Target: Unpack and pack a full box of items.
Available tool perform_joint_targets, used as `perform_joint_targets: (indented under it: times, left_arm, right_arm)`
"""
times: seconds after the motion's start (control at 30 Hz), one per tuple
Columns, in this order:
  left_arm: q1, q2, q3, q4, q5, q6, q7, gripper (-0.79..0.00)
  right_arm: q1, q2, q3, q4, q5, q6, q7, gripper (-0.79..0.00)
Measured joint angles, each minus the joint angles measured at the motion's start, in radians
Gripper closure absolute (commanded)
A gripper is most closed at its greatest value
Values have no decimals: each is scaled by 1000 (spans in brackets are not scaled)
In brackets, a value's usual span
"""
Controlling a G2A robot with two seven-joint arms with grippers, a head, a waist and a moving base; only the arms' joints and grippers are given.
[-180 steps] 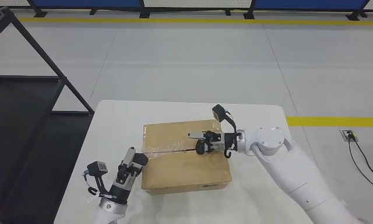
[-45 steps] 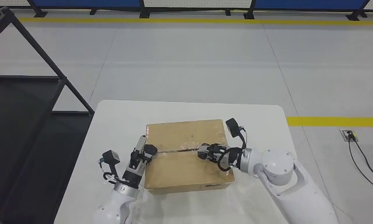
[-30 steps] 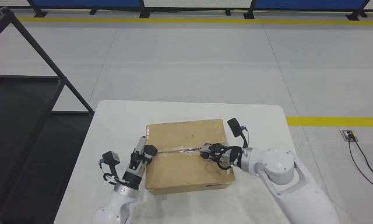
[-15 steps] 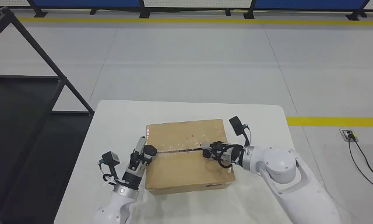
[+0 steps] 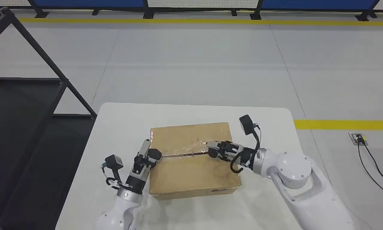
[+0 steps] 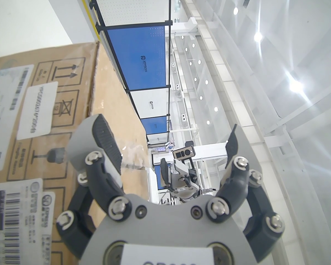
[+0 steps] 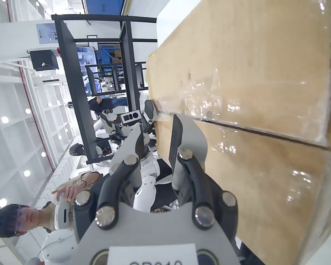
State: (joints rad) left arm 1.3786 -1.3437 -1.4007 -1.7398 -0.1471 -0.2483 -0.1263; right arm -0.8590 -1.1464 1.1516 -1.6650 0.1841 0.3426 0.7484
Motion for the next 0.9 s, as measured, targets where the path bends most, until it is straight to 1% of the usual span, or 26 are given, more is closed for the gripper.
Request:
perform_joint_targets:
  times: [0.1, 0.13, 0.17, 0.23, 0.3, 0.47, 0.67, 0.9]
  left_arm:
    - [-1, 0, -1, 0, -1, -3, 1, -785]
    - [-1, 0, -2, 0, -2, -3, 1, -785]
    - [-1, 0, -3, 0, -2, -2, 1, -785]
    - [-1, 0, -5, -1, -2, -1, 1, -785]
    - [-1, 0, -6, -1, -2, 0, 0, -785]
    - [-2, 0, -6, 0, -5, -1, -3, -785]
    - [0, -1, -10, -1, -10, -2, -5, -785]
    - [3, 0, -13, -3, -13, -4, -10, -785]
  right_arm:
    - [19, -6, -12, 11, 2, -23, -33, -111]
    - [26, -8, -14, 14, 7, -35, -46, -31]
    - [30, -10, -16, 15, 11, -46, -54, -3]
    - [39, -14, -29, 26, 30, -70, -45, 0]
    - [61, -18, -51, 55, 37, -73, -11, 0]
    - [164, -40, -137, 196, 20, -46, 34, 0]
    - [248, -60, -198, 335, 25, -28, 88, 0]
    - [286, -77, -255, 378, -18, -42, 101, 0]
